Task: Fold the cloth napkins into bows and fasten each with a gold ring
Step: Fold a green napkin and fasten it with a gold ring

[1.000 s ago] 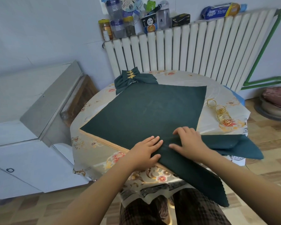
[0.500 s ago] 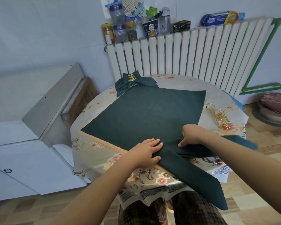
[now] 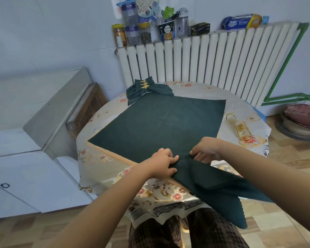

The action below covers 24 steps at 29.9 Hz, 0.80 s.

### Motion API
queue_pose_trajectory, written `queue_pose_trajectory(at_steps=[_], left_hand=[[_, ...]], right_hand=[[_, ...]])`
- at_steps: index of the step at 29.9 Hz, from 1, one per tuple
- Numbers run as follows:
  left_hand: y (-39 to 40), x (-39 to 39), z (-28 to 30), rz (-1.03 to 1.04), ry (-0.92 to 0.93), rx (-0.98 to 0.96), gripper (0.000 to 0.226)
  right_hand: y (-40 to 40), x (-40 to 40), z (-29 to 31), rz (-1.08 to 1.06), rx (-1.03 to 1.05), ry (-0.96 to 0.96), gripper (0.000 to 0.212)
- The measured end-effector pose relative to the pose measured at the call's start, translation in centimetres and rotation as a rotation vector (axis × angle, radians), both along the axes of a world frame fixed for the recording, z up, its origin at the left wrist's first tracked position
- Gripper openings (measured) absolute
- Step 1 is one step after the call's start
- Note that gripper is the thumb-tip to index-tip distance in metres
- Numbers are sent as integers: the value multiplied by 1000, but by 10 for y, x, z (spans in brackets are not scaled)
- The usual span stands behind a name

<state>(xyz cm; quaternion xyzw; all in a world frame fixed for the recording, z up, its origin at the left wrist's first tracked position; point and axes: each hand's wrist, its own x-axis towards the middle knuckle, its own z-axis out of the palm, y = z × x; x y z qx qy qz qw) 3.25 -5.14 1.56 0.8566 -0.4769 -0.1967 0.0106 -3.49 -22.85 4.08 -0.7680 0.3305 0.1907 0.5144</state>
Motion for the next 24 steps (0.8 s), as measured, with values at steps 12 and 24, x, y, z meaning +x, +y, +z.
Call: queue_pose_trajectory(at_steps=[12,24], left_hand=[[-25,-4,21,320,287,28,74],[-11,-11,10,202,142,14,35]], right_hand=[[7,-20,10,-279,691,-76,61],[18,-25,-9,183,-241,-201,21]])
